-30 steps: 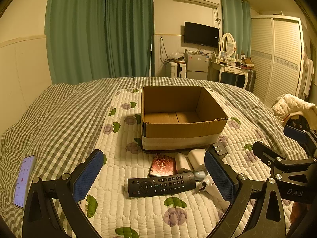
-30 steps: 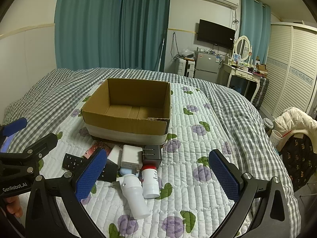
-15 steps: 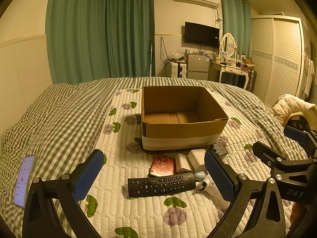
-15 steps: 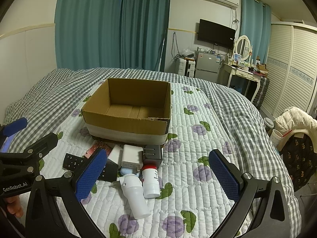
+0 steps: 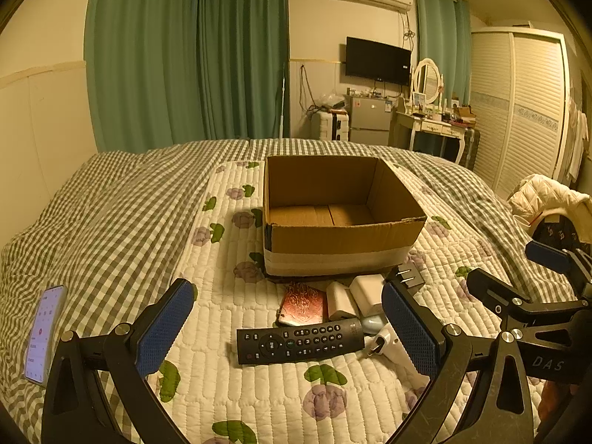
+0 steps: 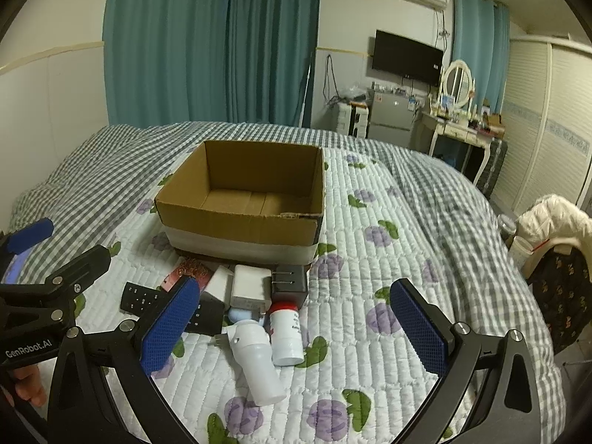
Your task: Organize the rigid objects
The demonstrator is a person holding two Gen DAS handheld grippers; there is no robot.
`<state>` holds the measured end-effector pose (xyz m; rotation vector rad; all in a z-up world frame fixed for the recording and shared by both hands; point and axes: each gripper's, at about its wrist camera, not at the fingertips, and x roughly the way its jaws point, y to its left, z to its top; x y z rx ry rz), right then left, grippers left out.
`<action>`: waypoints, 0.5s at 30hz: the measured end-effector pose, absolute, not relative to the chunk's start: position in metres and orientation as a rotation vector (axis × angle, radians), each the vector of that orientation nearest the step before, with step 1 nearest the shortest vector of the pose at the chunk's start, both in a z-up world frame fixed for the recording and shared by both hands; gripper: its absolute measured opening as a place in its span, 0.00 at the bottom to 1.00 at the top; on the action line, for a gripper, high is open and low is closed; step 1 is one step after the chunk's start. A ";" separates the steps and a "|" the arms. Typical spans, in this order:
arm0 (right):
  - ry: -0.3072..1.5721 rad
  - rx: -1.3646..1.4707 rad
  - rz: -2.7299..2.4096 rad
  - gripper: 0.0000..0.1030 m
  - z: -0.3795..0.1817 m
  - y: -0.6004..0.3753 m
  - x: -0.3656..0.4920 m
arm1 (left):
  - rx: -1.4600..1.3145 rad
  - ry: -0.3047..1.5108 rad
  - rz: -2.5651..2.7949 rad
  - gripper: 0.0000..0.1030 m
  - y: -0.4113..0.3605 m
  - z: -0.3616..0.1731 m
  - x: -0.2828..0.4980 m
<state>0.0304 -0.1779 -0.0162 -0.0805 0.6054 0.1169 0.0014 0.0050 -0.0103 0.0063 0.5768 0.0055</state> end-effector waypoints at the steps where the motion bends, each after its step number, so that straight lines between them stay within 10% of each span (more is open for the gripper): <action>1: 0.613 -0.077 0.116 1.00 -0.017 -0.178 0.032 | 0.006 0.583 0.004 1.00 0.004 -0.011 0.003; 8: 0.703 -0.082 0.086 0.99 -0.032 -0.182 0.062 | 0.009 0.641 0.016 1.00 0.005 -0.026 0.027; 15: 0.908 -0.106 0.129 0.78 -0.088 -0.173 0.090 | 0.081 0.761 0.015 1.00 0.008 -0.074 0.048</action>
